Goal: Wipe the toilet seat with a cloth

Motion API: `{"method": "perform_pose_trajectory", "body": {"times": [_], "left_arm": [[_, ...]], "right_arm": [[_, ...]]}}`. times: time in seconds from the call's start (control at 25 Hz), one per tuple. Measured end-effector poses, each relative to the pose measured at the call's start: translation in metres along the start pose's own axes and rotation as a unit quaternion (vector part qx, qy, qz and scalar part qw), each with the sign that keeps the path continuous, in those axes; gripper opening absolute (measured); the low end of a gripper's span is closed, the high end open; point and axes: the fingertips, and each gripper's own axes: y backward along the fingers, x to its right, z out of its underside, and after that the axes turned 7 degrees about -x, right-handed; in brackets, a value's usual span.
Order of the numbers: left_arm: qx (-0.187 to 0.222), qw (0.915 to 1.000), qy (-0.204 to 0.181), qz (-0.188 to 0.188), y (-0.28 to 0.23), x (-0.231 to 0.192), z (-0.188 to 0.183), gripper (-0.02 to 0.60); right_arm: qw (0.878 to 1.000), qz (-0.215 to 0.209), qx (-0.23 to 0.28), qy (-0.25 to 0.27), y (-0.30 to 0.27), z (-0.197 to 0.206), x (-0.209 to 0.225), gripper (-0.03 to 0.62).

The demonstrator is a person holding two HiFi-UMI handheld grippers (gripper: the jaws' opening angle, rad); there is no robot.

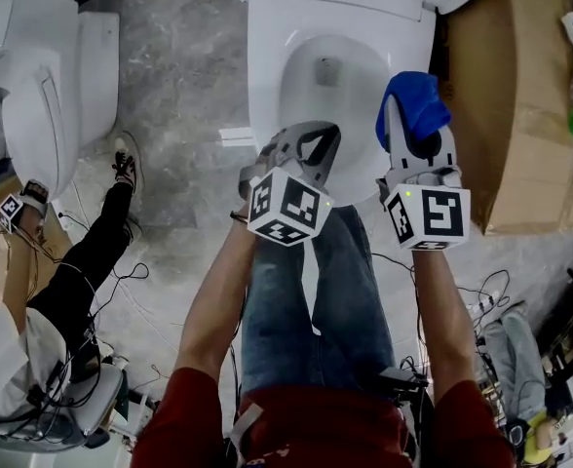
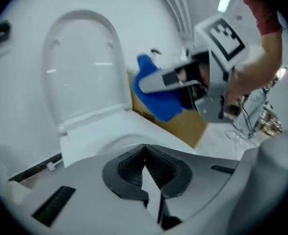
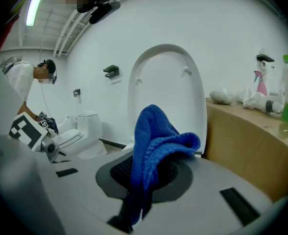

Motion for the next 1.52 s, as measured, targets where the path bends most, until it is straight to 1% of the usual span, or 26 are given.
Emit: {"method": "perform_pose_trajectory", "body": {"times": [0.04, 0.08, 0.12, 0.16, 0.2, 0.24, 0.28, 0.32, 0.4, 0.44, 0.48, 0.6, 0.68, 0.72, 0.84, 1.04, 1.12, 1.2, 1.28, 1.36, 1.44, 1.52], "left_arm": [[0.051, 0.9978, 0.018, -0.037, 0.008, -0.021, -0.017, 0.017], [0.102, 0.9916, 0.03, -0.074, 0.018, -0.041, -0.034, 0.017], [0.15, 0.982, 0.034, -0.11, 0.031, -0.059, -0.049, 0.017], [0.191, 0.9705, 0.032, -0.144, 0.043, -0.076, -0.063, 0.017], [0.222, 0.9592, 0.031, -0.172, 0.054, -0.09, -0.073, 0.017], [0.243, 0.9499, 0.038, -0.194, 0.062, -0.101, -0.078, 0.017], [0.257, 0.9423, 0.053, -0.208, 0.068, -0.111, -0.081, 0.017], [0.27, 0.9347, 0.078, -0.217, 0.071, -0.12, -0.082, 0.017], [0.296, 0.9186, 0.134, -0.225, 0.075, -0.134, -0.083, 0.017], [0.302, 0.9142, 0.147, -0.227, 0.076, -0.139, -0.082, 0.017], [0.303, 0.9132, 0.152, -0.227, 0.076, -0.142, -0.081, 0.017], [0.294, 0.9169, 0.146, -0.226, 0.077, -0.147, -0.076, 0.017], [0.29, 0.9175, 0.144, -0.23, 0.081, -0.153, -0.071, 0.017], [0.29, 0.9165, 0.147, -0.233, 0.083, -0.157, -0.069, 0.017], [0.299, 0.9099, 0.153, -0.244, 0.091, -0.172, -0.066, 0.017], [0.301, 0.9045, 0.157, -0.258, 0.103, -0.199, -0.053, 0.017], [0.303, 0.9023, 0.159, -0.263, 0.107, -0.208, -0.048, 0.017], [0.299, 0.9023, 0.16, -0.266, 0.11, -0.217, -0.042, 0.017], [0.297, 0.9006, 0.165, -0.271, 0.113, -0.226, -0.035, 0.017], [0.301, 0.8966, 0.172, -0.275, 0.117, -0.233, -0.029, 0.017], [0.303, 0.8936, 0.178, -0.279, 0.121, -0.238, -0.023, 0.017], [0.299, 0.894, 0.18, -0.282, 0.124, -0.24, -0.015, 0.017]], "right_arm": [[1.0, 0.003, 0.001, -0.001, -0.007, -0.004, 0.002, 0.058], [1.0, 0.005, 0.003, -0.001, -0.014, -0.008, 0.003, 0.058], [1.0, 0.006, 0.006, 0.001, -0.021, -0.013, 0.004, 0.058], [1.0, 0.008, 0.01, 0.004, -0.028, -0.017, 0.004, 0.058], [1.0, 0.01, 0.016, 0.006, -0.035, -0.022, 0.004, 0.058], [1.0, 0.014, 0.023, 0.008, -0.041, -0.026, 0.005, 0.058], [0.999, 0.017, 0.028, 0.008, -0.046, -0.029, 0.005, 0.058], [0.999, 0.02, 0.029, 0.008, -0.052, -0.03, 0.005, 0.058], [0.999, 0.023, 0.023, 0.004, -0.066, -0.028, 0.005, 0.06], [1.0, 0.026, 0.015, 0.002, -0.074, -0.025, 0.007, 0.058], [1.0, 0.029, 0.005, 0.0, -0.083, -0.021, 0.01, 0.058], [0.998, 0.044, -0.036, -0.014, -0.113, -0.006, 0.026, 0.058], [0.996, 0.057, -0.066, -0.024, -0.137, 0.002, 0.038, 0.06], [0.994, 0.062, -0.08, -0.026, -0.149, 0.005, 0.042, 0.058], [0.99, 0.071, -0.118, -0.029, -0.184, 0.012, 0.05, 0.058], [0.98, 0.09, -0.178, -0.022, -0.226, 0.03, 0.05, 0.058], [0.977, 0.098, -0.187, -0.023, -0.235, 0.034, 0.048, 0.06], [0.977, 0.106, -0.183, -0.025, -0.242, 0.031, 0.044, 0.058], [0.979, 0.1, -0.178, -0.022, -0.251, 0.026, 0.033, 0.06], [0.981, 0.083, -0.177, 0.0, -0.263, 0.021, 0.012, 0.06], [0.982, 0.06, -0.177, 0.037, -0.278, 0.016, -0.012, 0.06], [0.98, 0.037, -0.179, 0.082, -0.291, 0.011, -0.038, 0.06]]}}
